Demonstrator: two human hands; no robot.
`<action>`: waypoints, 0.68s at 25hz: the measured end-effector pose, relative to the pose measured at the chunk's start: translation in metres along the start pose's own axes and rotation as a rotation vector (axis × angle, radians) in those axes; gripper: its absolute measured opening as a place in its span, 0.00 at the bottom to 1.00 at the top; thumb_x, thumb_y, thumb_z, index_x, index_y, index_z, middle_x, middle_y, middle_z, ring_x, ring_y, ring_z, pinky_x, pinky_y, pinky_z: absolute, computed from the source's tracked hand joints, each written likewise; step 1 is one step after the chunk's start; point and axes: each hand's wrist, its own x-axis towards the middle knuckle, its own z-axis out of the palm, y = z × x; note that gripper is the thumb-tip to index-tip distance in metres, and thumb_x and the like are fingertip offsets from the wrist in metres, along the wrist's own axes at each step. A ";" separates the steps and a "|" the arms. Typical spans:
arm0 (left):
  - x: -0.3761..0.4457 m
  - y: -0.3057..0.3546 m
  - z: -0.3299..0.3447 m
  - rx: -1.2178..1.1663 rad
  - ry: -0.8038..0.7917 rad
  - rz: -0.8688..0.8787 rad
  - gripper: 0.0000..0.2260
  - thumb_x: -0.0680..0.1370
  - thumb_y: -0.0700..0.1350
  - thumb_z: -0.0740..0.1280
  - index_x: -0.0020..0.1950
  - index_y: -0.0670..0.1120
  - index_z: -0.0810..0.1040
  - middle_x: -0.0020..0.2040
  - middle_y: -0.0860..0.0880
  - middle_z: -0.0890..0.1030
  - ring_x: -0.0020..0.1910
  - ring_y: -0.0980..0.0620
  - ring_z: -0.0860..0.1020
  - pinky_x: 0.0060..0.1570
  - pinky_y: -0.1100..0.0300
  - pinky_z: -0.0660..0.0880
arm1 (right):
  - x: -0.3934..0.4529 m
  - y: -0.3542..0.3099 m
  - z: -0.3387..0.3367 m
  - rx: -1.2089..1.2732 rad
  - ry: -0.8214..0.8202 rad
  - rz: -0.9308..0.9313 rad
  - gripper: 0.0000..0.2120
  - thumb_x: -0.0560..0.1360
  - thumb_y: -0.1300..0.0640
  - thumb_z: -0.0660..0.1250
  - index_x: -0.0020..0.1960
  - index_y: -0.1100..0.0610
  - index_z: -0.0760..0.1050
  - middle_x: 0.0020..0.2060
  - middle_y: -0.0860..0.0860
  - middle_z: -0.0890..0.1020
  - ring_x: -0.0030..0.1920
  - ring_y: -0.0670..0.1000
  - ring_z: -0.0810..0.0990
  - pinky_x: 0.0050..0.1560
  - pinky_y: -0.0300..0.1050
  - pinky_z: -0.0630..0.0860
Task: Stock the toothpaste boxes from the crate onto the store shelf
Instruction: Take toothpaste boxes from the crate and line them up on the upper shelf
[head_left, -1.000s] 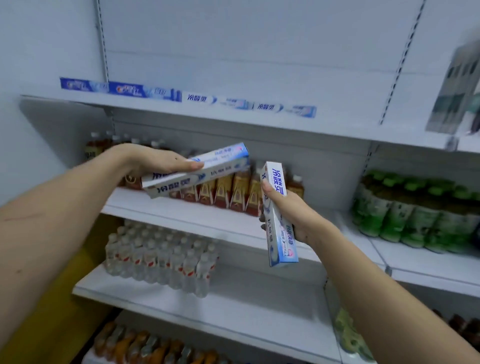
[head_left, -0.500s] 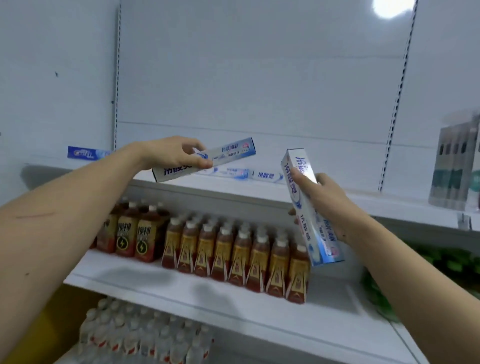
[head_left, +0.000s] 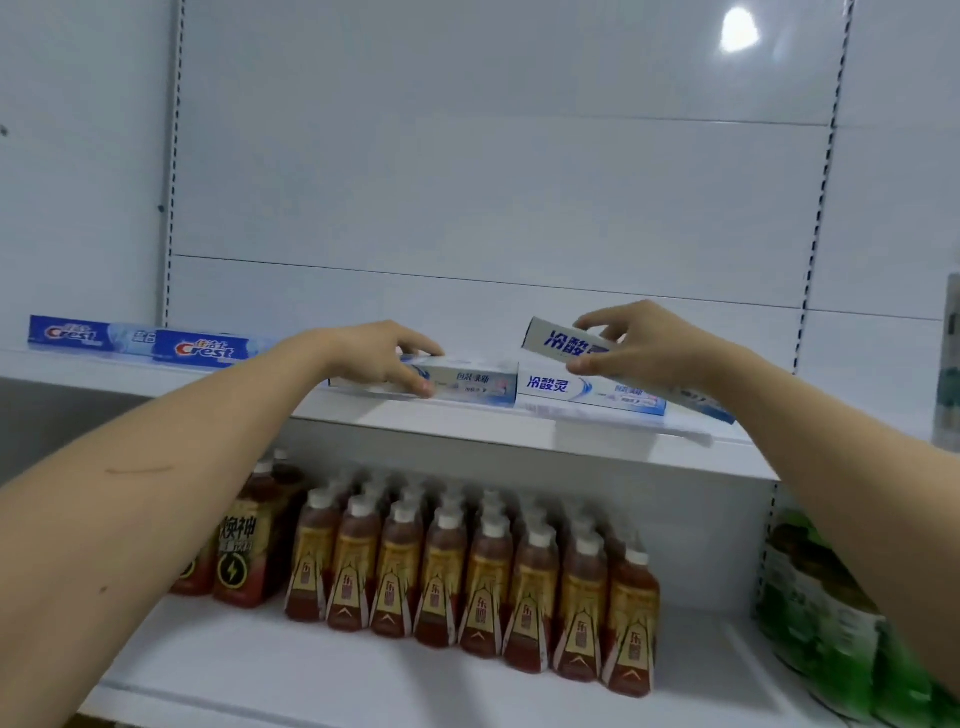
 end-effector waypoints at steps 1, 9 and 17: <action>0.009 -0.001 0.002 0.006 -0.031 -0.005 0.28 0.72 0.60 0.72 0.71 0.60 0.70 0.71 0.50 0.71 0.65 0.48 0.70 0.66 0.55 0.65 | 0.012 0.007 0.009 -0.021 -0.030 0.000 0.25 0.70 0.44 0.75 0.65 0.47 0.76 0.46 0.46 0.83 0.40 0.45 0.80 0.46 0.41 0.75; 0.047 -0.009 -0.005 -0.069 -0.209 -0.124 0.24 0.74 0.52 0.74 0.69 0.60 0.72 0.64 0.53 0.71 0.64 0.49 0.71 0.61 0.57 0.67 | 0.077 0.060 0.036 -0.124 -0.215 0.007 0.27 0.73 0.46 0.72 0.70 0.46 0.72 0.60 0.50 0.79 0.55 0.51 0.77 0.58 0.43 0.69; 0.048 -0.003 -0.012 -0.090 -0.246 -0.181 0.24 0.70 0.52 0.77 0.65 0.62 0.75 0.65 0.53 0.74 0.64 0.48 0.73 0.65 0.50 0.71 | 0.079 0.072 0.048 -0.270 -0.227 -0.013 0.25 0.75 0.47 0.68 0.71 0.43 0.69 0.66 0.47 0.71 0.67 0.53 0.70 0.69 0.49 0.66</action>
